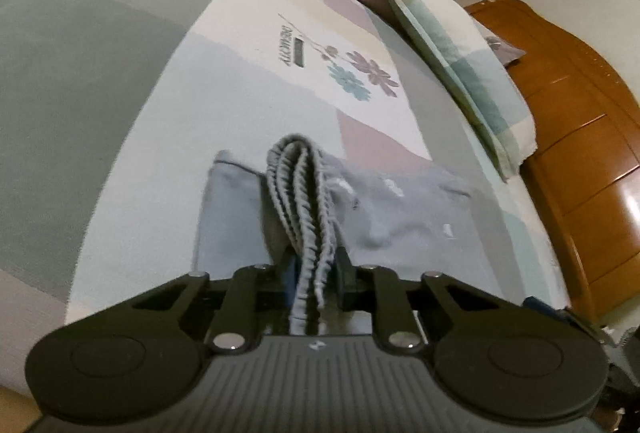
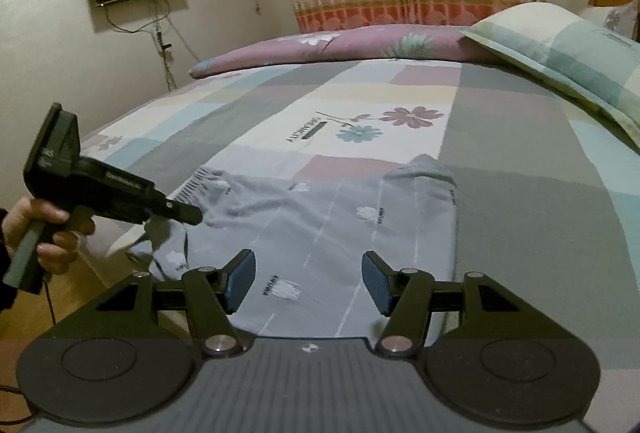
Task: Fold clothes
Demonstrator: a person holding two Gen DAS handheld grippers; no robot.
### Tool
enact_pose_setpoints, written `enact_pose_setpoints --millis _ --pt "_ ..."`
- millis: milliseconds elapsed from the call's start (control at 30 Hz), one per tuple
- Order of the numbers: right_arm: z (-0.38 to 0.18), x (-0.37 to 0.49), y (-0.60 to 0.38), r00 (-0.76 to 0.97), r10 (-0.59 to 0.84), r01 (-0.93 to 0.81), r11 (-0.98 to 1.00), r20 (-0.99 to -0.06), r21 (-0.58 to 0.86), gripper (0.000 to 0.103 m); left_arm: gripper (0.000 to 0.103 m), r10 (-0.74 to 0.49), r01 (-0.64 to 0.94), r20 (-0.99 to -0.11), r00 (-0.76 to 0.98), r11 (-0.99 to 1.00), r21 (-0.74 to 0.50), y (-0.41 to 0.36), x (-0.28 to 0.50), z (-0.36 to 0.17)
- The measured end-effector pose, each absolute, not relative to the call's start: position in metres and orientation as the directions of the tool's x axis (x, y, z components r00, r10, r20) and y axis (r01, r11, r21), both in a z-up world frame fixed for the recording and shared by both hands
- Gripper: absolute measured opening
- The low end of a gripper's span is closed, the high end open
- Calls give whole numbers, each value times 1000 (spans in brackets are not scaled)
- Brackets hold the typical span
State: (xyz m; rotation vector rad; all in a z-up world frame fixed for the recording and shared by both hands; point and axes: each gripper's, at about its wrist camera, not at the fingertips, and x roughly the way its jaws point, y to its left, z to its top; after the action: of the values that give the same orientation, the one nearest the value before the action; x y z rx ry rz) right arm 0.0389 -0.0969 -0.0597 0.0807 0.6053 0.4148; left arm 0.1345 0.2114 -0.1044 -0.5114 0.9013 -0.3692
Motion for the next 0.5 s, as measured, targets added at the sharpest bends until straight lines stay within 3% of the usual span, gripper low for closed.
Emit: enact_pose_setpoints --millis 133,300,500 --pt "-60 32 -99 770 311 -328 942 -558 72 66 15 -517 113 -631 579 817 -566 213 133 -86" --pt "-72 17 -94 772 181 -335 930 -609 -148 76 15 -528 116 -628 571 810 -575 213 133 -71" --pt "-93 11 -84 787 29 -328 866 -616 -378 79 15 -542 128 -610 578 798 -589 210 137 -59"
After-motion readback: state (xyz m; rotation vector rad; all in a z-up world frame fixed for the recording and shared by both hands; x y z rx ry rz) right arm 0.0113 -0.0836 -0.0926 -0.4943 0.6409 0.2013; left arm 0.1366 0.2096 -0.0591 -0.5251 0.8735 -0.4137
